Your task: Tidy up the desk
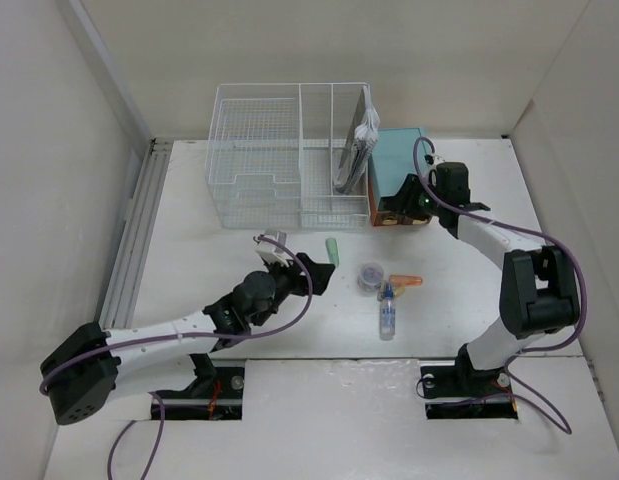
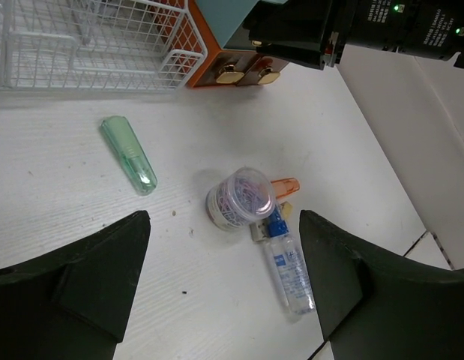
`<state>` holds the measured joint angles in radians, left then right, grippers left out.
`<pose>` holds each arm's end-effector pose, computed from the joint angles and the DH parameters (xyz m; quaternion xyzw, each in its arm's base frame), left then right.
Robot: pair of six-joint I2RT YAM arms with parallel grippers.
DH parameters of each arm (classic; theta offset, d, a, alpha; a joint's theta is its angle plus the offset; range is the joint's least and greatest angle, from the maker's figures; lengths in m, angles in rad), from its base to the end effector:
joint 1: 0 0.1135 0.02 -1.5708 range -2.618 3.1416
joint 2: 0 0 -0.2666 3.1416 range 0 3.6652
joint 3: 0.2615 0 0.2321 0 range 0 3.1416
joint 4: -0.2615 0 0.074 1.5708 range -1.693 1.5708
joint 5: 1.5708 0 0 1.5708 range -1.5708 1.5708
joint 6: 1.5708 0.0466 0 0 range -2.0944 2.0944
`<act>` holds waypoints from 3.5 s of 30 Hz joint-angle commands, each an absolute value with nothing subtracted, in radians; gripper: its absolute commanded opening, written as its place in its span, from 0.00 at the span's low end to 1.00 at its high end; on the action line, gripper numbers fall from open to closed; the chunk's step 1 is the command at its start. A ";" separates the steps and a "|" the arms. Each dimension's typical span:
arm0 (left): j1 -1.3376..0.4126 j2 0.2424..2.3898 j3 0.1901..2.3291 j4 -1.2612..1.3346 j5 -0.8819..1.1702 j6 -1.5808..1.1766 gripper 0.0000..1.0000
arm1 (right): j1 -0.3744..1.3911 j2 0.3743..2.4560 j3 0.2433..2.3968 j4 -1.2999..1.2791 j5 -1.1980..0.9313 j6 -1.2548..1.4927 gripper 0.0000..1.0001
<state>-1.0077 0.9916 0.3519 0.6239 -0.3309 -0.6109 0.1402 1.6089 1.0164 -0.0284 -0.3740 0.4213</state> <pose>0.1237 -0.1677 0.2491 0.0253 0.7119 -0.4198 0.5624 0.3394 0.0651 0.2362 0.0382 0.8771 0.2834 0.3859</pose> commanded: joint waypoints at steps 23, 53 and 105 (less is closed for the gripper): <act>-1.097 1.706 0.963 0.421 -0.147 -0.275 0.79 | 0.117 1.318 0.807 -0.107 -0.434 0.265 0.39; -1.150 1.819 1.068 0.213 -0.365 -0.232 0.64 | 0.106 1.267 0.807 -0.176 -0.517 0.216 0.66; -0.977 1.784 1.552 0.109 -0.147 -0.061 0.02 | -0.017 0.946 0.943 -0.394 -0.267 -0.018 0.23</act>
<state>-0.9897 1.7679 1.4788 0.1001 -0.1833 -0.0971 -0.0086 0.9550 0.8913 -0.3977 -0.2871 0.0021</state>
